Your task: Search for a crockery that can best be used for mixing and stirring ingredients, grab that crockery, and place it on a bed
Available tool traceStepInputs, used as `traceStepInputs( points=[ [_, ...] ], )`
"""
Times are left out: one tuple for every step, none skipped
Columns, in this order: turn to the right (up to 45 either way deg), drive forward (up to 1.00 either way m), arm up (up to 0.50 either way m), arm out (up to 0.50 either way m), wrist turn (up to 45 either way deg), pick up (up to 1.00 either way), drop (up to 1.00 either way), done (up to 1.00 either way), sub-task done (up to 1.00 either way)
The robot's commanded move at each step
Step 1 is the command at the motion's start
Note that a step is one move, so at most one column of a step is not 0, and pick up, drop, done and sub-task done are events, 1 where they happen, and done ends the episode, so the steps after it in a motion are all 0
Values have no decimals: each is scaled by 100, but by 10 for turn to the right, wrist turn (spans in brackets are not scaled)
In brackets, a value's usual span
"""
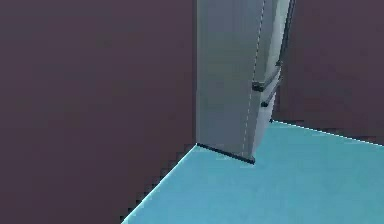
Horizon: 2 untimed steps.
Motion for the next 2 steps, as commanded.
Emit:
traceStepInputs(
  points=[
    [300, 0, 0, 0, 0, 0, 0, 0, 0],
    [0, 5, 0, 0, 0, 0, 0, 0, 0]
  ],
)
